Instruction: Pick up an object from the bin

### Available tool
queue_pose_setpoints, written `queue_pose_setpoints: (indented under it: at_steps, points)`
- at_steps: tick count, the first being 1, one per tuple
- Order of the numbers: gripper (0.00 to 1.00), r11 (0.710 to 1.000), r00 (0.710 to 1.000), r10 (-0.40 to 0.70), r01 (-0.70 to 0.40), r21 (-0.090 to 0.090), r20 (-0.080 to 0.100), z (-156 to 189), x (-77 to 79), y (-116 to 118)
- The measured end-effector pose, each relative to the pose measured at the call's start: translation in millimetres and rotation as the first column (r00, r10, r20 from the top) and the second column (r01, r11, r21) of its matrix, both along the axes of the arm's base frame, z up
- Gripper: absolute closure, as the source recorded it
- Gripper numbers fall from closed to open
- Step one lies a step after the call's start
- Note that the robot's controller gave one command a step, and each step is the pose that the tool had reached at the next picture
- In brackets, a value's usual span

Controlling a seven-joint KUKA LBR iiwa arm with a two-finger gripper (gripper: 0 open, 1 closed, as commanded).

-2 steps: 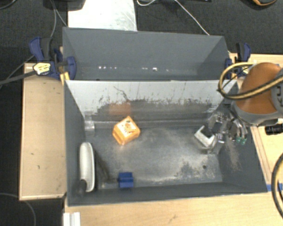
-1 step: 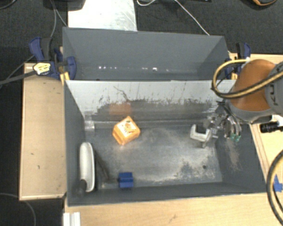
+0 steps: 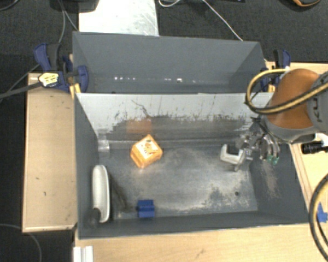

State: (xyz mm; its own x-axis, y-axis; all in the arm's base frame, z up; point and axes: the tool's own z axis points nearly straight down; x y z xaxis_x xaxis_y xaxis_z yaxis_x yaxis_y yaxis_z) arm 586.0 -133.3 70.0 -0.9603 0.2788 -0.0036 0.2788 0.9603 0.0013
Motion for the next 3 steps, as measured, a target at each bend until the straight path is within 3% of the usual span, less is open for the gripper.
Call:
queue_pose_setpoints:
  at_steps: [2,3]
  points:
    - [1.00,1.000,1.000,0.001,-0.001,0.002,-0.010,20,-3.0,1]
    - [1.00,1.000,1.000,0.003,-0.003,0.000,-0.002,40,-1.1,0]
